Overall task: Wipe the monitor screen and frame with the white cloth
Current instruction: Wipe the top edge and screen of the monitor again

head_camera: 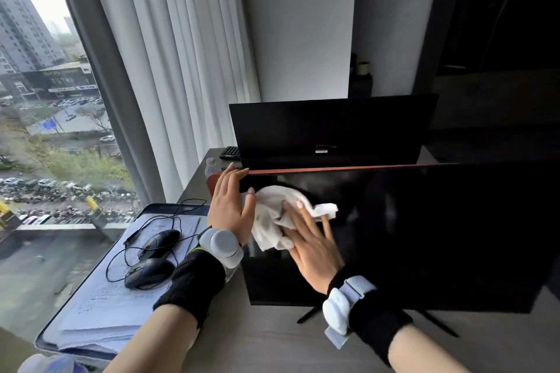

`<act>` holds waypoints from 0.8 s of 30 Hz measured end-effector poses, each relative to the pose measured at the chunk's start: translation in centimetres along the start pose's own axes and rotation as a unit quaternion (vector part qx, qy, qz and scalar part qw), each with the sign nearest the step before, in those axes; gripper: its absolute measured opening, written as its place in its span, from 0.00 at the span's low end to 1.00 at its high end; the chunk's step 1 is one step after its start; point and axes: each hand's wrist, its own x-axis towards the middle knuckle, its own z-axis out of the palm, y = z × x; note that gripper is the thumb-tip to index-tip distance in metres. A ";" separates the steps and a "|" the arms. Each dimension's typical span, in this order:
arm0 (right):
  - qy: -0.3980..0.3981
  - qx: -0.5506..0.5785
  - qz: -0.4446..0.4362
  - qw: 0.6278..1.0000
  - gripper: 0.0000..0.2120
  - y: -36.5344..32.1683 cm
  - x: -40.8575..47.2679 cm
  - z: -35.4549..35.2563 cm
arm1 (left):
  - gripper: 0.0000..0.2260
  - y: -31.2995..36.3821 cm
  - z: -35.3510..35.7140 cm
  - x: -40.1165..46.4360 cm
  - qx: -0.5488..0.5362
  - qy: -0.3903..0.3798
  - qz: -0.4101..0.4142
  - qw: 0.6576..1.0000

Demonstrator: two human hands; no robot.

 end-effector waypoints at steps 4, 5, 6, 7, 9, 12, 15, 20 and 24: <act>-0.078 -0.040 -0.069 0.994 0.23 -1.9 -0.4 1.0 | 0.17 0.0 0.1 -0.2 0.006 0.002 0.012 1.000; -0.080 -0.048 -0.069 0.993 0.23 -1.2 -0.6 0.9 | 0.18 0.0 0.2 -0.1 0.009 0.003 0.016 1.000; -0.072 -0.055 -0.066 0.994 0.23 -0.3 -0.9 0.6 | 0.18 -0.1 0.2 -0.1 0.012 0.004 0.018 1.000; -0.065 -0.058 -0.056 0.995 0.23 1.0 -1.3 0.2 | 0.18 -0.1 0.3 0.0 0.014 0.006 0.019 1.000; -0.034 -0.054 -0.016 0.998 0.23 4.3 -2.6 -0.9 | 0.18 -0.2 0.5 0.0 0.018 0.019 0.018 0.999; 0.016 -0.024 0.082 0.996 0.23 10.2 -5.8 -2.5 | 0.17 -0.3 1.0 0.0 0.021 0.045 0.016 0.999; 0.073 0.028 0.217 0.973 0.22 16.2 -9.5 -4.3 | 0.16 -0.3 1.6 0.1 0.018 0.058 0.014 0.998; 0.171 0.146 0.444 0.868 0.28 21.9 -11.7 -6.6 | 0.16 -0.7 1.8 0.0 0.020 0.068 0.026 0.997; 0.219 0.193 0.444 0.847 0.24 19.0 -8.2 -6.5 | 0.16 -1.1 2.1 0.1 0.023 0.070 0.029 0.997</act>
